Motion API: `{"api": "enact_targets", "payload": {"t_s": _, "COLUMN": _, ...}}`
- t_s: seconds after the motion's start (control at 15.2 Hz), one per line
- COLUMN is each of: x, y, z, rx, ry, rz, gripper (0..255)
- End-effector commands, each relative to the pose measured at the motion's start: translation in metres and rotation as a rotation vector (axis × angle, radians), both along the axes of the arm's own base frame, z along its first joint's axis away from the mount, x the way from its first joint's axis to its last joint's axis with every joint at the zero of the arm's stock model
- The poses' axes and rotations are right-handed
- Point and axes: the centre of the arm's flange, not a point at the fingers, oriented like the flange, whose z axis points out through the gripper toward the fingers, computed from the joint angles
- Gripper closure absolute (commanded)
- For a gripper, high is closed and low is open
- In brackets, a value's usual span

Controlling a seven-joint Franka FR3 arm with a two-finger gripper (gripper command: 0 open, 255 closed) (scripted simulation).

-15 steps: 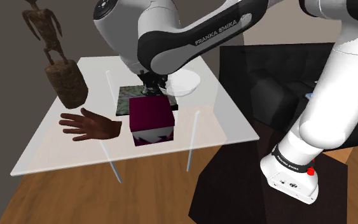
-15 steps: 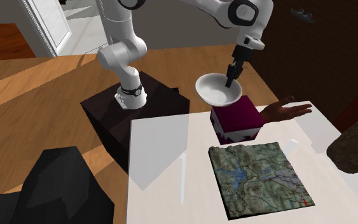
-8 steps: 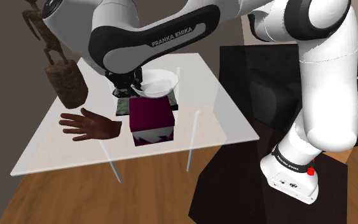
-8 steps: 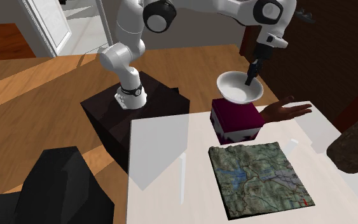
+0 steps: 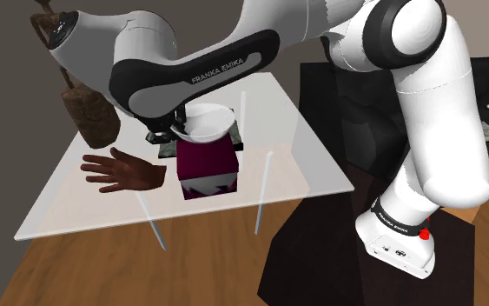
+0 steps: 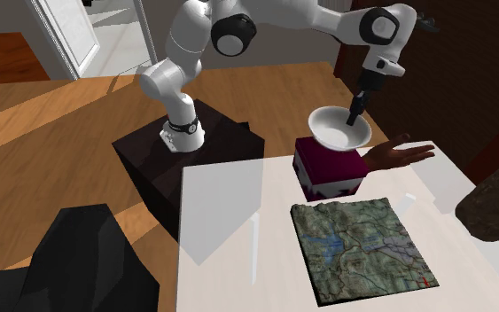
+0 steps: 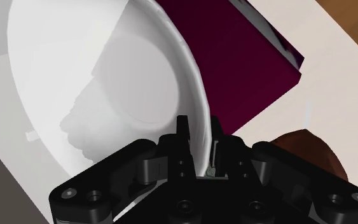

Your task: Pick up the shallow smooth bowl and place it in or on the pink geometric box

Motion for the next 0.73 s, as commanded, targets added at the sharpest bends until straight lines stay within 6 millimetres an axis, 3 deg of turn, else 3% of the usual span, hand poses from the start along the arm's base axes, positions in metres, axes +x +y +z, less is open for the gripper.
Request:
{"api": "enact_targets", "payload": {"t_s": 0.0, "x": 0.0, "y": 0.0, "z": -0.01, "rx": 0.0, "ry": -0.001, "rz": 0.0, "gripper": 255}}
{"api": "enact_targets", "payload": {"t_s": 0.46, "x": 0.0, "y": 0.0, "z": -0.047, "rx": 0.0, "ry": -0.001, "rz": 0.0, "gripper": 255}}
{"api": "enact_targets", "payload": {"t_s": 0.66, "x": 0.0, "y": 0.0, "z": -0.05, "rx": 0.0, "ry": -0.001, "rz": 0.0, "gripper": 255}}
